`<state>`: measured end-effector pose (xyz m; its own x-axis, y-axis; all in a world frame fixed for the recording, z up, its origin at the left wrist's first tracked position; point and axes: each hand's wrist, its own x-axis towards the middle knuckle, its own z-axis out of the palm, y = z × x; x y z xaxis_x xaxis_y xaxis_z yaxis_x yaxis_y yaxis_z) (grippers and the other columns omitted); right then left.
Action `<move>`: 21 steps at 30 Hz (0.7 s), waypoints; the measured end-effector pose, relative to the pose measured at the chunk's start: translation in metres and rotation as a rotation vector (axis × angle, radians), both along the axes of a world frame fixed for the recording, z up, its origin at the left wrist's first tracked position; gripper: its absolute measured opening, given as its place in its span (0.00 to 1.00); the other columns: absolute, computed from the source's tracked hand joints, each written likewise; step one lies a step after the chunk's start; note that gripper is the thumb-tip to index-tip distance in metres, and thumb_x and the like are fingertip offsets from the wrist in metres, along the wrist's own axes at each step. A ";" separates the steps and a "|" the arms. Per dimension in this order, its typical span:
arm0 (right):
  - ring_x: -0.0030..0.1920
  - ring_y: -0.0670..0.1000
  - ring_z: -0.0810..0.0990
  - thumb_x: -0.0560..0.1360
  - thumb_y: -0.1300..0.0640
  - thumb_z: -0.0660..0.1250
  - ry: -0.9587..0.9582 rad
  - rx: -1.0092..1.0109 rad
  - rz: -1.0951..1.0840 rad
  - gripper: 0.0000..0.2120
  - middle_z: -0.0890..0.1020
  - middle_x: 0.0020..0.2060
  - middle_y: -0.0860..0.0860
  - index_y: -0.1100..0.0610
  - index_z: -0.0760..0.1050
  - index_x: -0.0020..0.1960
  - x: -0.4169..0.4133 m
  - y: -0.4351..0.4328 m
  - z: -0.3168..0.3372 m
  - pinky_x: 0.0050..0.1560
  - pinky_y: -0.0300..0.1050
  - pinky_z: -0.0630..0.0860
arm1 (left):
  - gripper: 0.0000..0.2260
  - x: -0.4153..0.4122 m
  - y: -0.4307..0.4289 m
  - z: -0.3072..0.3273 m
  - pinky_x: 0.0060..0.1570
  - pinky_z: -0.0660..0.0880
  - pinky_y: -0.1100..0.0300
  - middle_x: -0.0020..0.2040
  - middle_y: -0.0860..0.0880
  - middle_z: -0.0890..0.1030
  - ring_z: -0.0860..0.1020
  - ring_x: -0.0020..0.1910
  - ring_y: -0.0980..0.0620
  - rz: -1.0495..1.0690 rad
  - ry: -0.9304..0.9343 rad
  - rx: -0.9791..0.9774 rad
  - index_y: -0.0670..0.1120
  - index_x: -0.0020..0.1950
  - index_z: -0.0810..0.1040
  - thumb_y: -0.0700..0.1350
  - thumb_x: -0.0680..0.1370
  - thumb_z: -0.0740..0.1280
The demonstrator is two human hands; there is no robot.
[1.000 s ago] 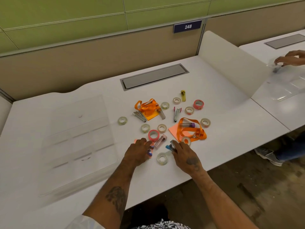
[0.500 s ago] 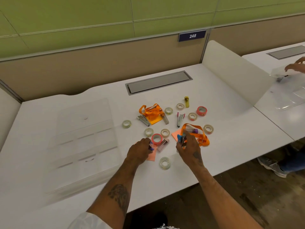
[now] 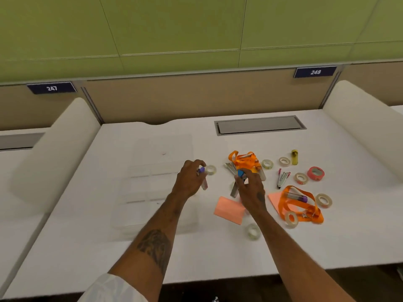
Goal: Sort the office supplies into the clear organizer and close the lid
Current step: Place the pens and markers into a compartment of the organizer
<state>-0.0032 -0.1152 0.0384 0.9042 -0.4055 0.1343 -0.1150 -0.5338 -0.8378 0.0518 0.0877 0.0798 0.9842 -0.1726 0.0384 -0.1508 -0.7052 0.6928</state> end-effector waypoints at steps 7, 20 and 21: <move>0.52 0.50 0.77 0.77 0.51 0.66 -0.057 0.007 0.114 0.10 0.79 0.53 0.52 0.51 0.78 0.58 0.019 0.072 0.010 0.53 0.50 0.78 | 0.10 0.007 0.065 0.007 0.46 0.71 0.57 0.48 0.50 0.75 0.76 0.46 0.49 0.009 -0.029 0.078 0.54 0.54 0.78 0.56 0.76 0.69; 0.58 0.54 0.78 0.74 0.47 0.70 0.174 -0.130 0.154 0.24 0.78 0.60 0.55 0.58 0.74 0.65 0.019 0.122 0.008 0.62 0.49 0.73 | 0.14 -0.005 0.088 -0.026 0.49 0.75 0.54 0.49 0.49 0.75 0.77 0.47 0.47 -0.114 0.048 0.322 0.52 0.54 0.78 0.58 0.74 0.71; 0.58 0.54 0.77 0.74 0.47 0.70 0.182 -0.148 0.158 0.24 0.78 0.60 0.55 0.58 0.74 0.65 0.019 0.122 0.009 0.61 0.48 0.73 | 0.15 -0.006 0.087 -0.028 0.47 0.74 0.55 0.49 0.49 0.75 0.77 0.47 0.48 -0.120 0.052 0.364 0.52 0.55 0.78 0.59 0.74 0.70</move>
<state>0.0155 0.0070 0.0471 0.9694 -0.2452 0.0113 -0.1615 -0.6717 -0.7230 0.0454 0.1747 0.0518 0.9553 -0.2794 -0.0962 -0.2179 -0.8859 0.4095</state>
